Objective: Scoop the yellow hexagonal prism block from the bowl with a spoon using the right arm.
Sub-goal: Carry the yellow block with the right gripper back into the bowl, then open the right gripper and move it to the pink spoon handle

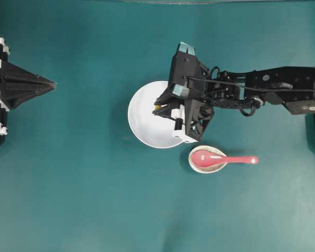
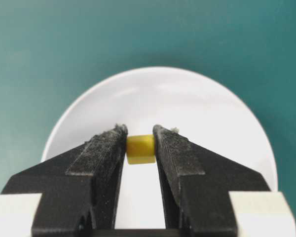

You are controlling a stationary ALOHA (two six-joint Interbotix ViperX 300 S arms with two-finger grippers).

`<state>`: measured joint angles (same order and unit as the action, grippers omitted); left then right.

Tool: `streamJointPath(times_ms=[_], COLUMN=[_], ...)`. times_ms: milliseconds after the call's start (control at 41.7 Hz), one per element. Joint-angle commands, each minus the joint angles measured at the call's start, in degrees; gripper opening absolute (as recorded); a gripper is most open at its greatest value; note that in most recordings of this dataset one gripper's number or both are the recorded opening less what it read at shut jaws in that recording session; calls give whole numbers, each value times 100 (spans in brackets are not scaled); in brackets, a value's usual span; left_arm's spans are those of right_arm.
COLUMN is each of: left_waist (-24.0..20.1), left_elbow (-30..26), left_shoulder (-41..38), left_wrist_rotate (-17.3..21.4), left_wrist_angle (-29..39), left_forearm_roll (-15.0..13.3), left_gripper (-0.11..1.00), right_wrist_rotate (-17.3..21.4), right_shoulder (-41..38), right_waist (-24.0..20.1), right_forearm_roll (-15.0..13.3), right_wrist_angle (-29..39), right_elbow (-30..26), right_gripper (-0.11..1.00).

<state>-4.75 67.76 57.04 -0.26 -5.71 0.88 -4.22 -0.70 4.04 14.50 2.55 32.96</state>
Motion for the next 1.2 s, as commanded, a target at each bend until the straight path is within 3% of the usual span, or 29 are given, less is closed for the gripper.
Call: streamJointPath(times_ms=[0,336,552,695,935,1175], left_waist=[-9,-9,0,0,-9,0], left_elbow=[-132,-132,-123,-123,-123,-123], left_shoulder=[-44,-53,-53,-62,-62,-62], left_wrist_rotate=[-9,-9,-9,-9,-9,-9], left_wrist_angle=[-35,-35,-26,-35,-35,-26], left_forearm_roll=[18,9,18,18,18,18], left_gripper=[0,0,0,0,0,0], right_wrist_rotate=[0,0,0,9,132,132], right_shoulder=[176,176,316,624,1406,1986], right_waist=[-35,-62,-167,-369,-826,-1107], right_forearm_roll=[35,35,35,79,114,413], right_wrist_angle=[-123,-176,-176,-413,-1512,-2373], right_elbow=[9,44,264,694,1644,2505], right_gripper=[30,53,55,55,55,55])
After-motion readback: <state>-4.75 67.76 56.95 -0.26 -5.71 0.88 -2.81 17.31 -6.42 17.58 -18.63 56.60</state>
